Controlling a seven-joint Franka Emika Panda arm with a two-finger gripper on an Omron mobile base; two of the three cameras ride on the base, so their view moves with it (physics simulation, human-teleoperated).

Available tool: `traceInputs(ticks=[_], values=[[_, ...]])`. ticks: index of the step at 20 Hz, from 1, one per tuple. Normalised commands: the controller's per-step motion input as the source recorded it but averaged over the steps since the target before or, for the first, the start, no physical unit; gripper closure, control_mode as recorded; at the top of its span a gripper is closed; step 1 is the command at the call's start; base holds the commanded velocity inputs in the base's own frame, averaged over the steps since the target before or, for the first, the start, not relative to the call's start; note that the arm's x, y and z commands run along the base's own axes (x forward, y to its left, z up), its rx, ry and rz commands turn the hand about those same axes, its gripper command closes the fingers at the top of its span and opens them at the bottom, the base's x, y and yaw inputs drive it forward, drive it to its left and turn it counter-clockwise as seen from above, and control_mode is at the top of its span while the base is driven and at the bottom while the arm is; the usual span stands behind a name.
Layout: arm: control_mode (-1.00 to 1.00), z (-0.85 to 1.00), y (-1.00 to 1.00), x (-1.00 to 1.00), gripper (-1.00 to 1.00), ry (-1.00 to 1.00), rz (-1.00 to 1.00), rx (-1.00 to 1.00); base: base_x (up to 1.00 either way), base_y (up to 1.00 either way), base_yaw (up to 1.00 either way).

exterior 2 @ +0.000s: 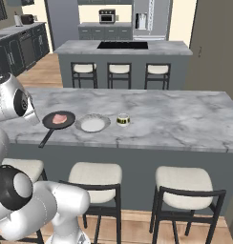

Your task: Pick up the pan with the steak in it and place it on the dining table. Then place the steak on the plate.

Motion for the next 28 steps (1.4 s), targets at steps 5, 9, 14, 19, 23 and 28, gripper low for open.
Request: traceInputs(ticks=[5,9,14,19,23,28], values=[[-1.00,0.00,-0.04,0.00,-1.00,0.06,-0.13,0.13,0.00,0.00,0.00],[-1.00,0.00,0.00,0.05,-1.00,0.02,-0.01,0.01,0.00,0.00,0.00],[-1.00,-0.06,0.03,0.22,-1.00,0.08,-0.13,0.08,0.00,0.00,0.00],[-1.00,-0.12,0.12,0.29,-1.00,0.09,-0.16,0.08,0.00,0.00,0.00],[-1.00,-0.12,0.17,0.37,-1.00,0.08,-0.18,0.05,0.00,0.00,0.00],[-1.00,-0.04,0.14,0.31,-1.00,0.04,-0.13,0.00,0.00,0.00,0.00]])
